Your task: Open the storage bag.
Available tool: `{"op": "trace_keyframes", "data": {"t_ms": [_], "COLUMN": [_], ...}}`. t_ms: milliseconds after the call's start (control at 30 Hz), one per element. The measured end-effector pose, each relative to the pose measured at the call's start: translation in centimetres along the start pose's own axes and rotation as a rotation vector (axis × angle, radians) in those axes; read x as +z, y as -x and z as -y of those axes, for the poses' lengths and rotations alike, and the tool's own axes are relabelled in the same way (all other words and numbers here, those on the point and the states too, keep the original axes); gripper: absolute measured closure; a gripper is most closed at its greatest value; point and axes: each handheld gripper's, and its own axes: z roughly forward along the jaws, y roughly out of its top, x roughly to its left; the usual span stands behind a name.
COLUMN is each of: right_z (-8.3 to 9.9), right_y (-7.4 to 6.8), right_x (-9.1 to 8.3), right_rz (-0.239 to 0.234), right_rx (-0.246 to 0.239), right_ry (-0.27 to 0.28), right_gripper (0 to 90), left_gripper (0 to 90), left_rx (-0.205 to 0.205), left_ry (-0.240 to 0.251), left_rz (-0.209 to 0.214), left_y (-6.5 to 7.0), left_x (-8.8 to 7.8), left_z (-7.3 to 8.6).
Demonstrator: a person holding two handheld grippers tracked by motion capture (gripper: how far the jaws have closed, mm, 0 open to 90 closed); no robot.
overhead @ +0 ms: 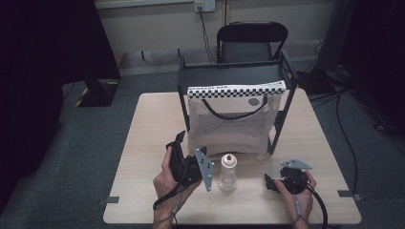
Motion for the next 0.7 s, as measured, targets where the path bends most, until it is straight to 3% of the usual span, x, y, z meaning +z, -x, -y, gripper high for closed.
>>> {"op": "trace_keyframes", "data": {"t_ms": [267, 367, 567, 700], "right_z": [0.0, 0.0, 0.0, 0.0], "right_y": [0.0, 0.0, 0.0, 0.0], "right_x": [0.0, 0.0, 0.0, 0.0], "right_rz": [0.000, 0.000, 0.000, 0.000], "right_rx": [0.000, 0.000, 0.000, 0.000], "right_ry": [0.000, 0.000, 0.000, 0.000], "right_gripper": [2.7, 2.7, 2.7, 2.7], "left_gripper": [15.3, 12.2, 9.2, 12.1], "left_rx": [0.057, 0.067, 0.152, 0.199], "left_ry": [0.028, 0.045, 0.089, 0.101], "left_rz": [0.035, 0.024, 0.033, 0.024], "left_y": [-0.5, -0.8, -0.7, -0.6], "left_x": [0.6, 0.7, 1.0, 1.7], "left_z": [-1.8, -2.3, -3.8, -4.5]}}
